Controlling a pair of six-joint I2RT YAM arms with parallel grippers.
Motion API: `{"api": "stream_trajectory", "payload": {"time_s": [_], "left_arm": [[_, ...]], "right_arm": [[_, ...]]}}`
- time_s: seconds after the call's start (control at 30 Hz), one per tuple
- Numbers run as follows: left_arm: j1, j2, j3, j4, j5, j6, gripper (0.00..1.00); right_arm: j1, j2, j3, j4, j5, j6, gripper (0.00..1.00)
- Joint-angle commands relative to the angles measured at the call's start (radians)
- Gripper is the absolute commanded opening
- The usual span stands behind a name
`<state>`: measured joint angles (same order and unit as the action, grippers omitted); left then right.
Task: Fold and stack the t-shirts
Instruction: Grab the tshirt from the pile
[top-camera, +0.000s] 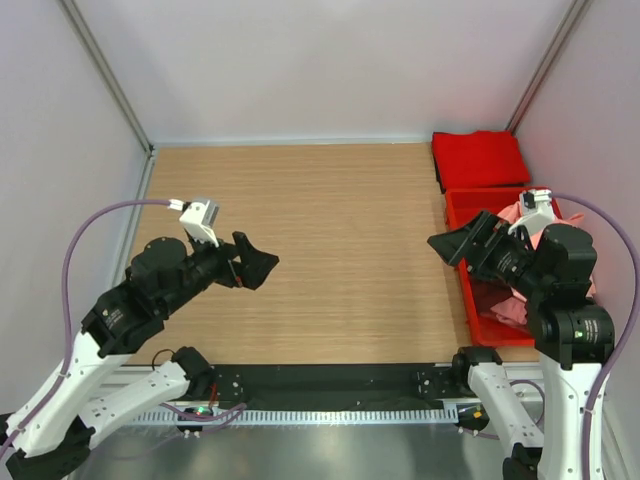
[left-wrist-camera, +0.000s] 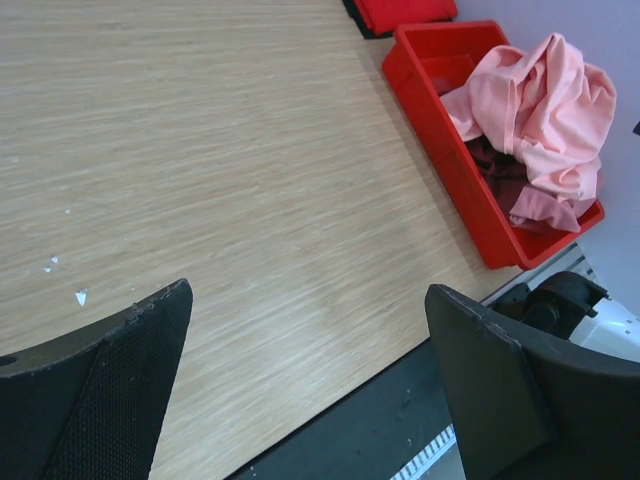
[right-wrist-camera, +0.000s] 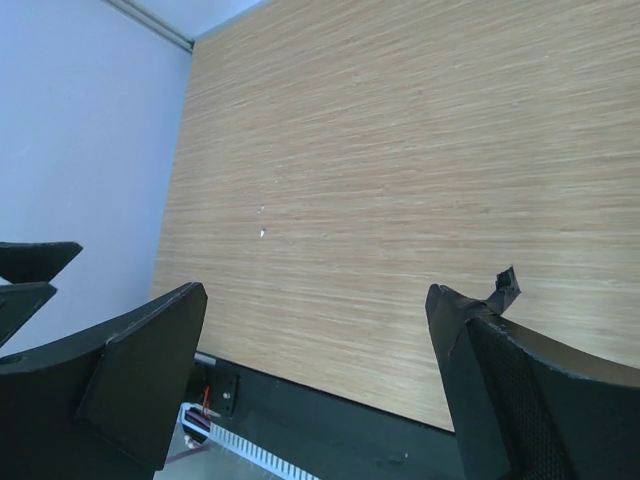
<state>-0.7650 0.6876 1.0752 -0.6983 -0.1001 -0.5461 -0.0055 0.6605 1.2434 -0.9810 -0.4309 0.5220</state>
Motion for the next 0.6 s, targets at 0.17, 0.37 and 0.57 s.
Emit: {"api": "stream_trajectory", "payload": {"time_s": [0.17,0.37,0.57], "left_arm": [[0.003,0.079,-0.014,0.118,-0.079,0.046,1.00],[0.004,0.190,0.067,0.030,-0.072,0.084,1.00],[0.004,0.173,0.108,0.025,-0.007,0.098,1.00]], "right_arm": [[0.006,0.094,0.045,-0.041,0.407,0.061,1.00],[0.006,0.310,0.140,-0.131,1.041,0.196,1.00],[-0.066,0.571,0.330,-0.136,1.316,0.155,0.95]]}}
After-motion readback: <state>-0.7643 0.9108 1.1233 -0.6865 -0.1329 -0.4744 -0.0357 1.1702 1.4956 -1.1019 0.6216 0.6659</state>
